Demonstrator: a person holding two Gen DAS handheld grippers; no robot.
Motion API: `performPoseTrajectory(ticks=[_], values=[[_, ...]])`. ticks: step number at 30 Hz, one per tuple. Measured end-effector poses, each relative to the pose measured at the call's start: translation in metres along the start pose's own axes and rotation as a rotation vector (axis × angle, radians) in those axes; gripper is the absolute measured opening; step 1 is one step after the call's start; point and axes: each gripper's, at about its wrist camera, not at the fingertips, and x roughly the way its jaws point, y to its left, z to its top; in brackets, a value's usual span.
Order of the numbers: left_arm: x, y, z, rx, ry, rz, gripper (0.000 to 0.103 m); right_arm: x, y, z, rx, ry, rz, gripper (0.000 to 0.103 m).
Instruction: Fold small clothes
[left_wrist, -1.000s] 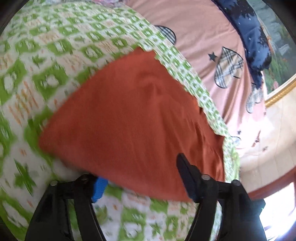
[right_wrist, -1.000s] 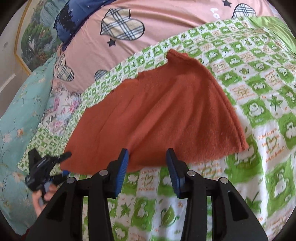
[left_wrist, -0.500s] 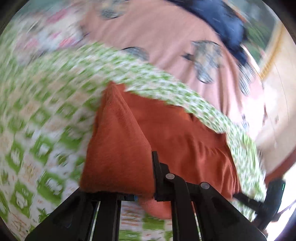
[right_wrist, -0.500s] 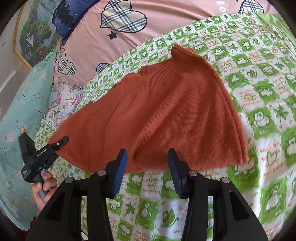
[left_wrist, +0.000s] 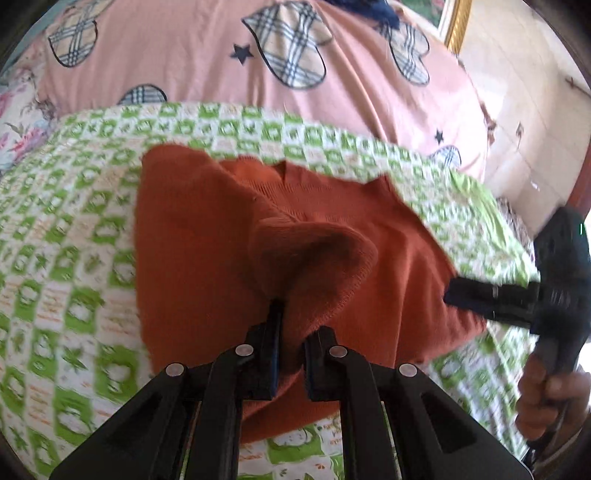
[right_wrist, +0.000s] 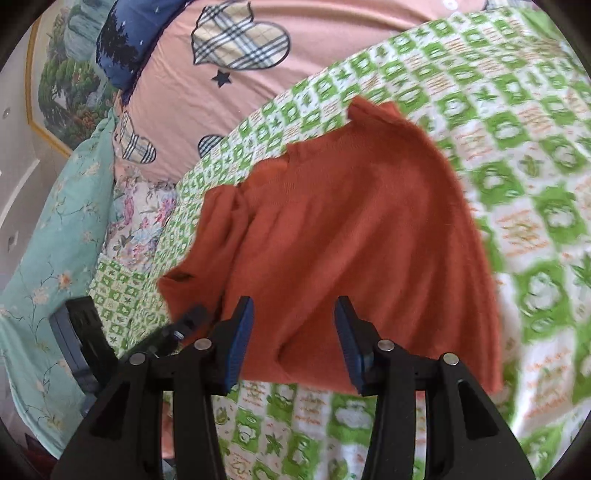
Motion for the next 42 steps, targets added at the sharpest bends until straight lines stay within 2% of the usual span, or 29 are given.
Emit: performPoseTrajectory(ticks=[10,16,20,21,22,23,25,30,33,38,40,42], values=[[-0.014,0.004,-0.009,0.026,-0.026,-0.03,0.008,0.09,0.037,0.05,-0.037,0.173,0.157,0.063],[-0.01,0.008,-0.008,0.013,-0.012,-0.047,0.007,0.158,0.058,0.092,-0.039,0.271,0.203,0.064],[-0.009,0.008,-0.007,0.014,-0.006,-0.049,0.007,0.194,0.075,0.101,-0.052,0.335,0.241,0.064],[-0.009,0.008,-0.007,0.013,-0.005,-0.05,0.007,0.196,0.08,0.101,-0.065,0.337,0.249,0.059],[-0.008,0.008,-0.007,0.012,-0.003,-0.049,0.007,0.197,0.086,0.1,-0.09,0.324,0.238,0.032],[-0.009,0.007,-0.007,0.012,-0.003,-0.047,0.007,0.197,0.089,0.099,-0.113,0.322,0.213,0.021],[-0.013,0.006,-0.005,0.014,-0.007,-0.053,0.007,0.187,0.089,0.1,-0.115,0.301,0.218,0.017],[-0.03,-0.012,0.005,0.023,-0.033,-0.124,0.007,0.124,0.068,0.104,-0.092,0.189,0.247,0.016],[-0.031,-0.042,0.011,0.07,-0.043,-0.186,0.007,0.077,0.049,0.111,-0.097,0.112,0.231,0.016],[-0.017,-0.101,0.018,0.158,-0.04,-0.299,0.007,0.015,0.005,0.121,-0.1,0.007,0.125,0.016],[0.005,-0.122,0.014,0.175,0.004,-0.335,0.007,0.011,-0.017,0.119,-0.068,0.007,0.076,0.016],[0.028,-0.135,0.008,0.176,0.057,-0.334,0.007,0.014,-0.042,0.114,-0.035,0.027,0.02,0.016]])
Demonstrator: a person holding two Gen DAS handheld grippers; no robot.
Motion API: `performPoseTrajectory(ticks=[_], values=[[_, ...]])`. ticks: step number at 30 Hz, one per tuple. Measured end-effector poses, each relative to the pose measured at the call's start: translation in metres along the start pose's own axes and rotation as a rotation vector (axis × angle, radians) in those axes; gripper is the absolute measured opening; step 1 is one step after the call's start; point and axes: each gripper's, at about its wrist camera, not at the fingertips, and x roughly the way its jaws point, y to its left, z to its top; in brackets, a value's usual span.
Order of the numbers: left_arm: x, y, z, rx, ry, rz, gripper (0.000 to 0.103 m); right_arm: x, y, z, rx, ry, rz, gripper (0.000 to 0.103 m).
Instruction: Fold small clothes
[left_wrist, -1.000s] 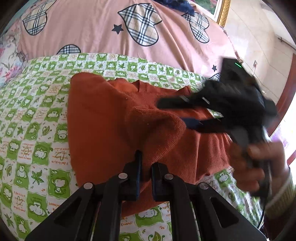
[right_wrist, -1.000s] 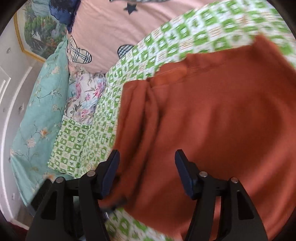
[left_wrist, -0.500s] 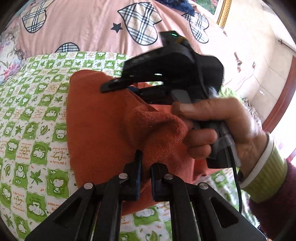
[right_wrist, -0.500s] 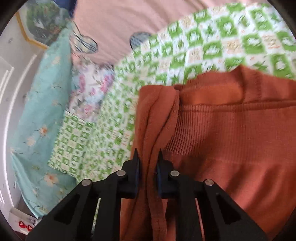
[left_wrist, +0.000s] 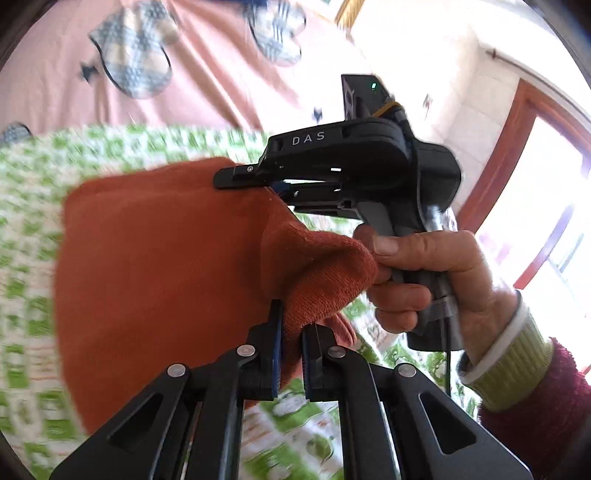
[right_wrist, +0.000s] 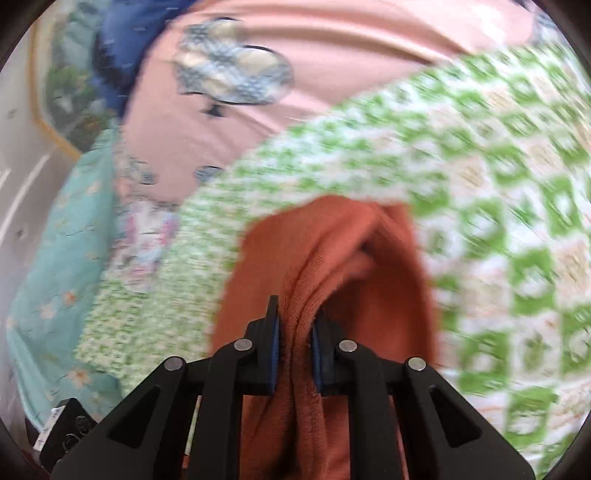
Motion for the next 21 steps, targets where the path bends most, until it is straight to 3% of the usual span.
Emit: performPoseTrajectory(ticks=[3,10,14,18,21], values=[[0.024,-0.008,-0.007,0.004,0.051,0.017,0.007,0.005,-0.021,-0.008,0.031,0.022,-0.028,0.016],[0.024,-0.021,-0.001,0.043,0.04,-0.002,0.008,-0.008,-0.023,-0.009,0.006,-0.027,-0.064,0.016],[0.046,-0.005,-0.006,-0.026,0.101,0.001,0.012,0.009,-0.034,-0.015,0.018,-0.024,-0.105,0.016],[0.045,0.001,-0.009,-0.038,0.106,0.0,0.013,0.009,-0.041,-0.021,0.034,-0.051,-0.099,0.016],[0.03,0.004,-0.012,-0.038,0.114,-0.027,0.018,0.0,-0.039,-0.024,0.039,-0.064,-0.123,0.026]])
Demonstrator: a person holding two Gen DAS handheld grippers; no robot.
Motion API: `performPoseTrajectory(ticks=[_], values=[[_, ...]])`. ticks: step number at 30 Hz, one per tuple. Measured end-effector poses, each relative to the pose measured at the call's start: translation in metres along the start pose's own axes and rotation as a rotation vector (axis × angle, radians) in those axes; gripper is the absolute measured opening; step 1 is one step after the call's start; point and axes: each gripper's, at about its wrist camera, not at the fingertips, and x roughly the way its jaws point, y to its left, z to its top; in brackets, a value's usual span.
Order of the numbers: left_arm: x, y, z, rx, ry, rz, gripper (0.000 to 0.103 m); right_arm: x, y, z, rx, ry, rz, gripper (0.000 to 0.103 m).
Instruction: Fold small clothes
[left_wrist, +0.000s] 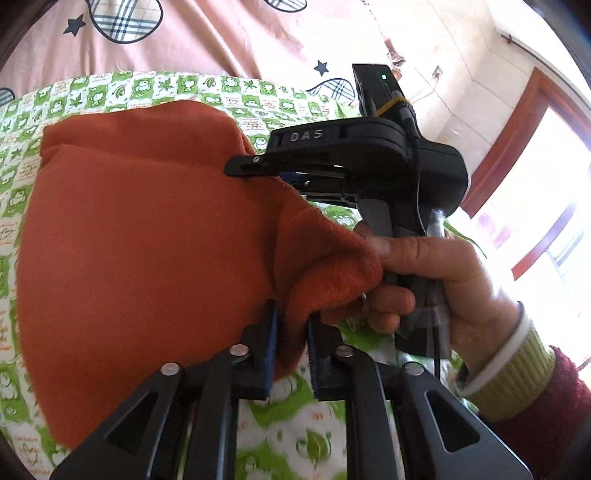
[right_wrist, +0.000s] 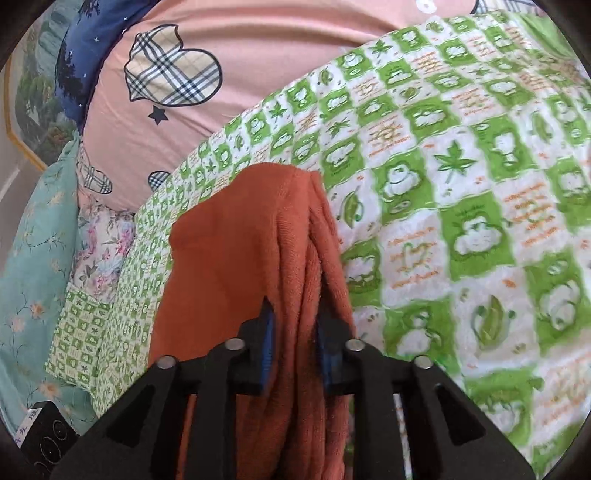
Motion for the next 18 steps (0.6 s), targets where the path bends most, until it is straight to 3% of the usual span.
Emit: performPoseTrajectory(ticks=[3,5,6,7,8,11,18], values=[[-0.024,0.005,-0.007,-0.006,-0.017,-0.003,0.026,-0.017,0.003,-0.004,-0.016,-0.021,-0.035,0.029],[-0.045,0.014,-0.009,-0.025,-0.048,0.012,0.045,-0.03,0.003,-0.009,-0.016,-0.029,-0.044,0.039],[-0.057,0.022,-0.01,-0.044,-0.068,0.027,0.051,-0.033,0.002,-0.01,-0.011,-0.029,-0.037,0.049],[-0.064,0.031,-0.009,-0.065,-0.083,0.044,0.065,-0.037,0.0,-0.012,-0.005,-0.025,-0.023,0.058],[-0.07,0.04,-0.009,-0.089,-0.098,0.059,0.075,-0.039,-0.003,-0.014,0.002,-0.019,-0.009,0.059],[-0.082,0.081,-0.004,-0.207,-0.132,0.076,0.083,-0.036,-0.009,-0.018,0.027,0.011,0.015,0.061],[-0.042,0.156,0.004,-0.418,-0.019,0.016,0.083,-0.012,-0.016,-0.019,0.063,0.079,0.032,0.061]])
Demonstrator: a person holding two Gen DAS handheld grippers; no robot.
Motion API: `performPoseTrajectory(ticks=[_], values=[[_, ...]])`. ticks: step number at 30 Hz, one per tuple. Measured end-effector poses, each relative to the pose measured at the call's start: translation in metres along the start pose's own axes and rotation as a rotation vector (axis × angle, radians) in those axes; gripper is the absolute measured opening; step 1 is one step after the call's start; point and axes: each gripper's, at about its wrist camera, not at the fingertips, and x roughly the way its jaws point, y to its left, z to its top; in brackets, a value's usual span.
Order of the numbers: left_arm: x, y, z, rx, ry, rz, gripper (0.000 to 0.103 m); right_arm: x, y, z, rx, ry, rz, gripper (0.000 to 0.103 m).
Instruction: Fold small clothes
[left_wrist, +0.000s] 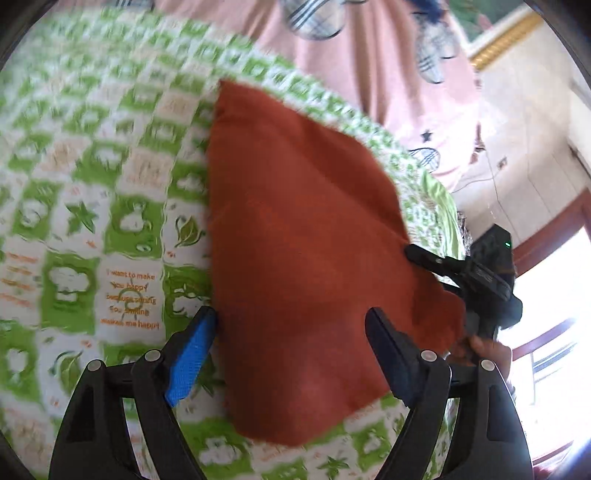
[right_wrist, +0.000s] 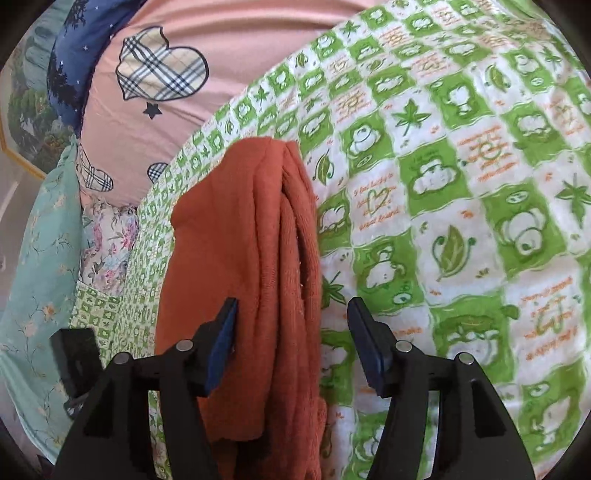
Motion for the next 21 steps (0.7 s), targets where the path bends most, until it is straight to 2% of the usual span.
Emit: performPoseTrajectory(ticks=[2,4,6,8,9,11,15,21], values=[[0.009,0.009,-0.001,-0.02,0.018,-0.02,0.083,0.004,0.004,0.001,-0.01,0.009,-0.007,0.061],[0.015,0.009,0.005,-0.011,0.002,-0.035,0.082,0.01,0.007,0.002,-0.011,0.029,-0.005,0.061],[0.022,0.004,0.01,0.019,0.001,-0.032,0.076,0.017,0.01,0.003,-0.013,0.042,-0.001,0.061],[0.032,0.004,0.015,0.033,0.016,-0.032,0.053,0.024,0.014,0.003,-0.016,0.052,-0.008,0.058],[0.034,0.002,0.015,0.031,0.018,-0.037,0.048,0.027,0.017,0.003,-0.018,0.065,-0.001,0.042],[0.029,0.002,0.013,0.032,0.013,-0.047,0.031,0.029,0.026,0.0,-0.016,0.07,-0.001,0.036],[-0.008,-0.003,0.007,0.059,-0.041,-0.064,0.025,0.019,0.046,-0.011,-0.036,0.04,0.043,0.029],[-0.091,0.002,-0.02,0.115,-0.138,-0.034,0.024,0.023,0.098,-0.053,-0.096,0.041,0.175,0.029]])
